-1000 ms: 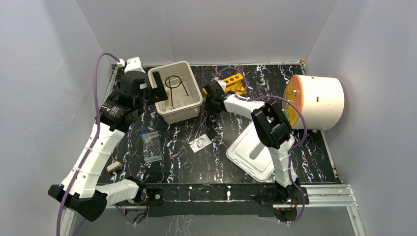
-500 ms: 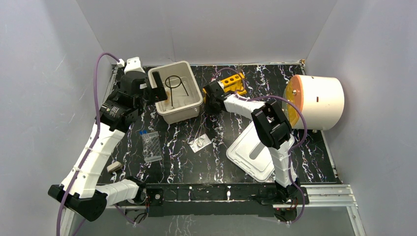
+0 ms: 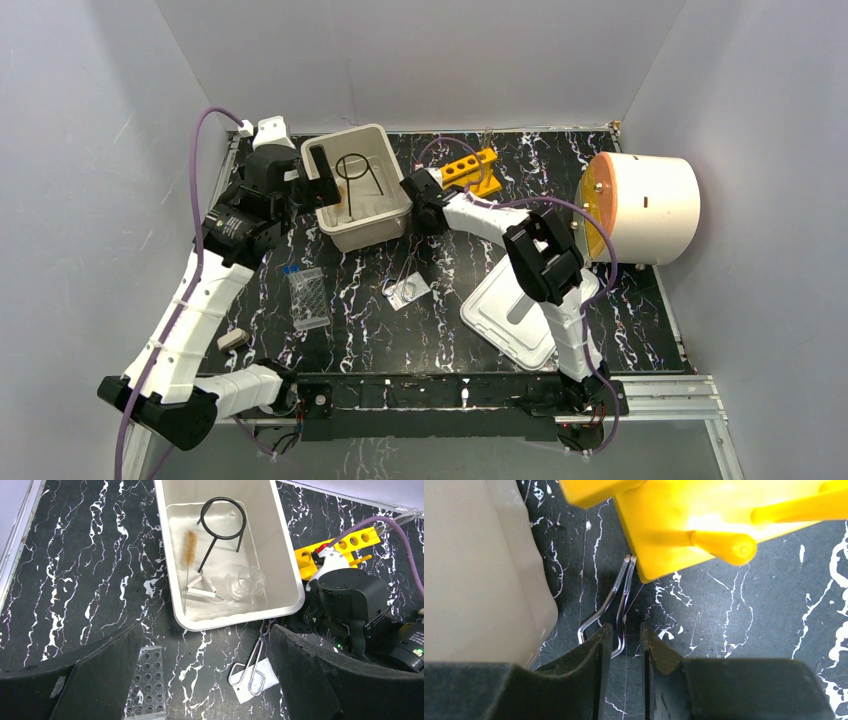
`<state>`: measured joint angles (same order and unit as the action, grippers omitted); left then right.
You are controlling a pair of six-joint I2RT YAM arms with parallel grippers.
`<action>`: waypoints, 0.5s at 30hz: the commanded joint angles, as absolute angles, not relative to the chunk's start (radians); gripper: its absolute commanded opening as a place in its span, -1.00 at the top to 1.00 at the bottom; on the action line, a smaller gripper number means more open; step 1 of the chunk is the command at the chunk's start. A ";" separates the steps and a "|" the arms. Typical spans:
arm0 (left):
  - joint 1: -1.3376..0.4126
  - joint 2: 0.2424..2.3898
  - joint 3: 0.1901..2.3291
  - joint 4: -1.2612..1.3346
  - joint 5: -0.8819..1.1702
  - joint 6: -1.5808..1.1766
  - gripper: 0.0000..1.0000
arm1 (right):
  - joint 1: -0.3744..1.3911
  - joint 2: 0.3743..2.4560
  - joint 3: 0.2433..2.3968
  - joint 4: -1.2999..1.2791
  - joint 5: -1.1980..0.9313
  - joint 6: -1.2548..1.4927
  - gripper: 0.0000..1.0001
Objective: Organize the chemistry lab equipment
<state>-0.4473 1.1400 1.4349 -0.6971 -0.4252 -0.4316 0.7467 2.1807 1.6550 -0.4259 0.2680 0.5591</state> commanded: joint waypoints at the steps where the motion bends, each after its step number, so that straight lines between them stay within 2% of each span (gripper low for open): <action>1: -0.451 1.104 1.432 -0.708 -0.423 -0.439 -0.97 | 0.764 2.192 1.649 -0.508 0.300 0.530 0.30; 5: -0.451 1.098 1.427 -0.706 -0.422 -0.440 -0.97 | 0.764 2.145 1.602 -0.498 0.303 0.513 0.36; 10: -0.451 1.098 1.419 -0.696 -0.413 -0.438 -0.97 | 0.764 2.066 1.514 -0.470 0.304 0.489 0.56; 15: -0.451 1.110 1.416 -0.680 -0.399 -0.435 -0.97 | 0.764 2.010 1.439 -0.459 0.302 0.480 0.63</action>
<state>-0.4473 1.1221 1.4197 -0.6949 -0.4110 -0.4385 0.7609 2.0693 1.4906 -0.4194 0.2932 0.5030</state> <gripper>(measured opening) 0.982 0.194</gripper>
